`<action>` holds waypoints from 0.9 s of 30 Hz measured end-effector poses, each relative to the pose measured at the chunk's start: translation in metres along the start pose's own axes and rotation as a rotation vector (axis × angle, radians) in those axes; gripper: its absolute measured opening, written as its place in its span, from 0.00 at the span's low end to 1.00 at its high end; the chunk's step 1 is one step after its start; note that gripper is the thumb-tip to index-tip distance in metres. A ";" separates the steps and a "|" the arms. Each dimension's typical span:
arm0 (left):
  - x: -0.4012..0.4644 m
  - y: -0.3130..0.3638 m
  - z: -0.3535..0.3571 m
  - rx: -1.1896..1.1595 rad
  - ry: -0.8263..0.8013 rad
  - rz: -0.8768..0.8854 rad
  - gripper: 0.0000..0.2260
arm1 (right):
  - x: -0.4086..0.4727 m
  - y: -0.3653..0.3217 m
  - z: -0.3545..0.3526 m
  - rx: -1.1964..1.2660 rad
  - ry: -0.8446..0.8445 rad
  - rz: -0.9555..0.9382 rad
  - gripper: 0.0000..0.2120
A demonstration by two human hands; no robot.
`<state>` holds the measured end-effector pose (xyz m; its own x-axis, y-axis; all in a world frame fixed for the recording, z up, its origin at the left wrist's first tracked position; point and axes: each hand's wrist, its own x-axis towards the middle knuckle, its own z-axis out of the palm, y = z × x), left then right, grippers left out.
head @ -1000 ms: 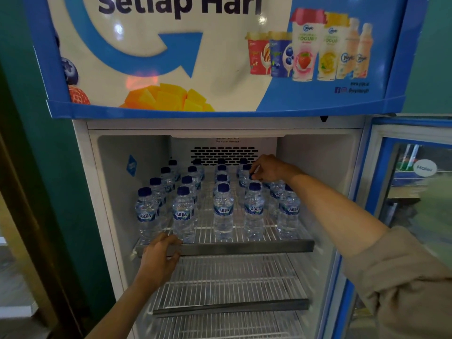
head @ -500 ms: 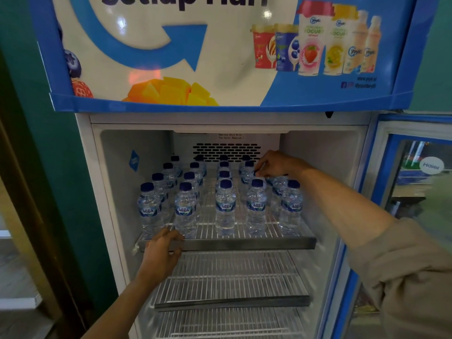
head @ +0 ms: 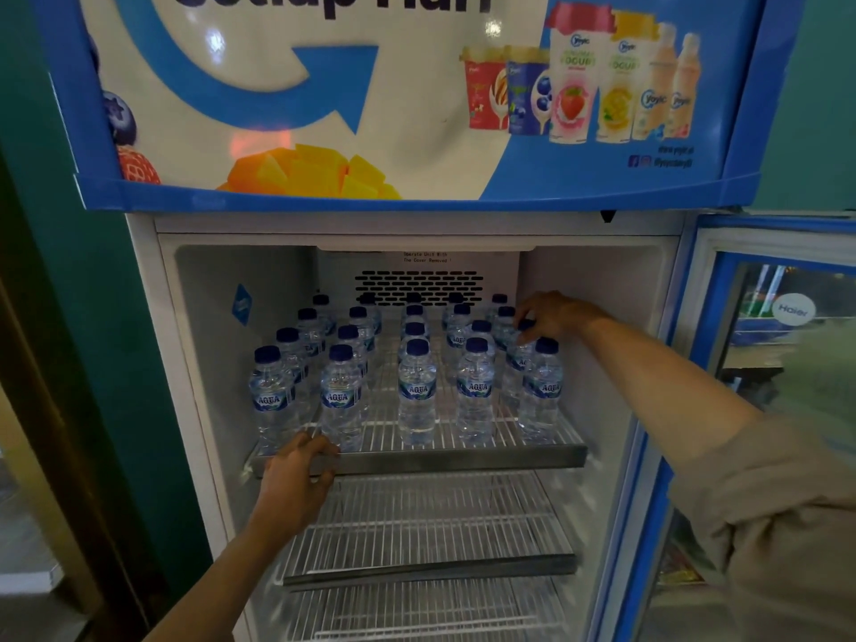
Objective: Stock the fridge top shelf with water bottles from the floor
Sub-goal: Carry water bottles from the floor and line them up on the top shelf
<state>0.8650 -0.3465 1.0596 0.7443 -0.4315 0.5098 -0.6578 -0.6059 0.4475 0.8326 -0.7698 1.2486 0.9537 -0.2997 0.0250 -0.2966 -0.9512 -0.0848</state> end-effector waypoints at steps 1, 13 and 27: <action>0.000 0.000 0.000 0.000 0.001 0.002 0.12 | -0.003 0.000 -0.002 -0.009 -0.006 0.002 0.18; -0.001 -0.006 0.001 -0.012 0.012 0.032 0.14 | 0.000 -0.013 -0.005 -0.127 -0.029 0.014 0.22; 0.000 -0.006 0.001 -0.022 0.010 0.033 0.13 | 0.019 -0.067 0.005 -0.018 0.037 -0.136 0.18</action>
<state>0.8689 -0.3436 1.0557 0.7210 -0.4441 0.5319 -0.6844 -0.5766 0.4463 0.8705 -0.7113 1.2493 0.9828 -0.1701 0.0716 -0.1659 -0.9843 -0.0602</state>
